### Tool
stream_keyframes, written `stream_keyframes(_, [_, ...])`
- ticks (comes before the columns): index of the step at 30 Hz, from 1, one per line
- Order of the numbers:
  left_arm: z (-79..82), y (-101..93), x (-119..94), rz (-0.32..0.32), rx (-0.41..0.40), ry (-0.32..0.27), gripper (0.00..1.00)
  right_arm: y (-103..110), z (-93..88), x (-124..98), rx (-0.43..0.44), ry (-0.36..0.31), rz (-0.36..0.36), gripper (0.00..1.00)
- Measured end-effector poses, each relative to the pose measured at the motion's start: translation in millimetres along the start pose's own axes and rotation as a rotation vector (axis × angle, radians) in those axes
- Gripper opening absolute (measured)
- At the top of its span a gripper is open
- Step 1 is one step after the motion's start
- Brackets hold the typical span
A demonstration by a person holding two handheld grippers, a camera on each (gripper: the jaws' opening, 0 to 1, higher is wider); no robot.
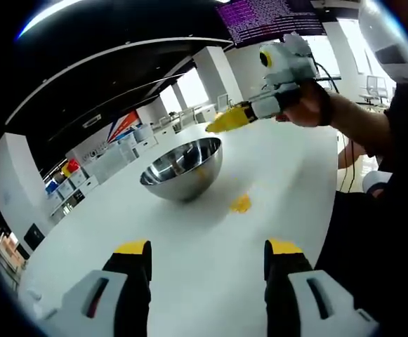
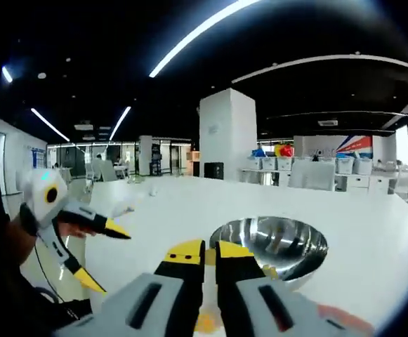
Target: Pick up the QQ candy scattered on the table and place it into the stainless steel bowl on the table
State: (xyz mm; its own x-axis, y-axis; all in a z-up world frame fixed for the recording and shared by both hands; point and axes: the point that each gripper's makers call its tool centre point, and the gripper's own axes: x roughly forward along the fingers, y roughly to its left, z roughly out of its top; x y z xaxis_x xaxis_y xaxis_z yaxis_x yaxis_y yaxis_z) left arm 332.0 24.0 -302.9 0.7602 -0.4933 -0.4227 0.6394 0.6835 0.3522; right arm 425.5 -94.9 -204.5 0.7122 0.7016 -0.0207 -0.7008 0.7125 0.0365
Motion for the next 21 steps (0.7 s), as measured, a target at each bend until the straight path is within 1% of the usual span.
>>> stream_keyframes(2, [0.0, 0.1, -0.2, 0.000, 0.000, 0.000, 0.65, -10.3, 18.2, 0.6, 0.007, -0.021, -0.017, 0.05])
stream_keyframes(4, [-0.4, 0.3, -0.4, 0.001, -0.003, 0.001, 0.65, -20.2, 41.1, 3.5, -0.015, -0.068, -0.042, 0.05])
stream_keyframes(5, [-0.5, 0.5, -0.4, 0.002, -0.002, 0.001, 0.65, -23.4, 48.9, 5.7, -0.017, -0.084, -0.047, 0.05])
stream_keyframes(7, [0.3, 0.6, -0.6, 0.005, -0.003, 0.000, 0.65, -31.0, 59.0, 14.2, -0.025, -0.101, -0.066, 0.05])
stream_keyframes(9, [1.5, 0.1, -1.0, 0.003, -0.002, -0.003, 0.65, -38.0, 58.2, 25.2, -0.032, -0.101, -0.076, 0.05])
stream_keyframes(11, [1.6, 0.3, -1.4, 0.005, -0.002, -0.004, 0.65, -44.5, 46.6, 37.7, -0.018, -0.071, -0.081, 0.05])
stream_keyframes(14, [0.3, 1.1, -2.6, 0.008, -0.001, 0.000, 0.65, -53.6, 20.1, 54.3, -0.010, -0.015, -0.091, 0.05])
stream_keyframes(17, [-0.5, 1.7, -3.9, 0.009, -0.004, 0.002, 0.65, -60.0, -12.8, 65.0, 0.011, 0.076, -0.094, 0.05])
stream_keyframes(18, [-0.8, 2.0, -4.3, 0.010, -0.002, 0.003, 0.65, -62.7, -23.1, 68.2, 0.006, 0.101, -0.097, 0.05])
stream_keyframes(20, [-1.2, 3.1, -5.1, 0.013, -0.002, 0.004, 0.65, -67.3, -34.0, 73.1, 0.019, 0.108, -0.102, 0.05])
stream_keyframes(21, [-1.3, 3.6, -5.4, 0.014, -0.004, 0.003, 0.65, -69.1, -39.7, 73.6, 0.035, 0.125, -0.105, 0.05])
